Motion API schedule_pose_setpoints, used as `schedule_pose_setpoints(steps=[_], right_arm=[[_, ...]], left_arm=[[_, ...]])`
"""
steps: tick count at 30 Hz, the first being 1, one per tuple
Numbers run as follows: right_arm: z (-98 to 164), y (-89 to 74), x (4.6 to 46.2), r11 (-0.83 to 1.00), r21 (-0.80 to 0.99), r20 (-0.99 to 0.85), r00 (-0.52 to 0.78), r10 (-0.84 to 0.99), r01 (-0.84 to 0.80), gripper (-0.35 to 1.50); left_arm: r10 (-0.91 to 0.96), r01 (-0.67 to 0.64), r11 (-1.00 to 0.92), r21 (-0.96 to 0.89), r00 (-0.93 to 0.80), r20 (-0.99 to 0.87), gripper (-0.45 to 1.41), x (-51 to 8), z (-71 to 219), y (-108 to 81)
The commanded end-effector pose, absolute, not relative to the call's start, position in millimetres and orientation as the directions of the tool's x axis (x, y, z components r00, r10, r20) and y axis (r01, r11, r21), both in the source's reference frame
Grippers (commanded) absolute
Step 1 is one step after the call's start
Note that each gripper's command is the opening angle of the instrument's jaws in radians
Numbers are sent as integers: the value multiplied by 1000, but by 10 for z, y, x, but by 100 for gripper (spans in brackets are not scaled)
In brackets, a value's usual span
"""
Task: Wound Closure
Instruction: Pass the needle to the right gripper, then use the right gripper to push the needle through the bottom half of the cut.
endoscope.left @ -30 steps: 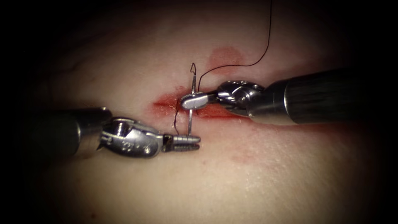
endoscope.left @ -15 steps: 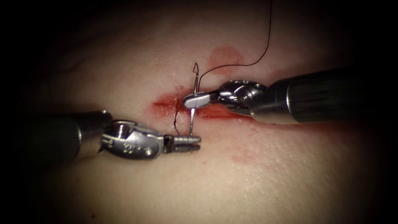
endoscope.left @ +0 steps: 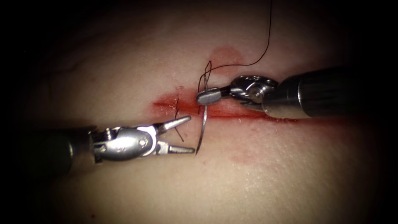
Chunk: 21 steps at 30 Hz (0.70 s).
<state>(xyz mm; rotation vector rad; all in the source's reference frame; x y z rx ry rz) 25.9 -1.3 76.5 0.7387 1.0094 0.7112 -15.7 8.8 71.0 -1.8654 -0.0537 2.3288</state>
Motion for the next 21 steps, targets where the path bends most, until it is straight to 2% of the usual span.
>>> schedule_pose_setpoints(steps=[1, 6, 13, 14, 19, 21], right_arm=[[775, -11, 258, 584, 789, -492, 374, 787, -192, -35], [775, -1, 254, 654, 729, -550, 398, 735, -202, -35], [767, 18, 260, 755, 621, -635, 430, 641, -208, -35], [767, 18, 260, 755, 621, -635, 430, 641, -208, -35], [763, 23, 261, 808, 555, -685, 443, 578, -198, -35], [764, 24, 262, 828, 527, -701, 452, 551, -193, -35]], left_arm=[[150, -91, -987, -132, -220, -964, 31, -161, 718, 86], [190, -61, -982, -180, -244, -951, 26, -160, 720, 86], [279, -32, -959, -282, -285, -917, -6, -165, 747, 108], [279, -32, -959, -282, -285, -917, -6, -165, 747, 108], [339, -20, -935, -355, -348, -874, -35, -160, 789, 128], [353, -13, -926, -378, -389, -851, -35, -157, 809, 133]])
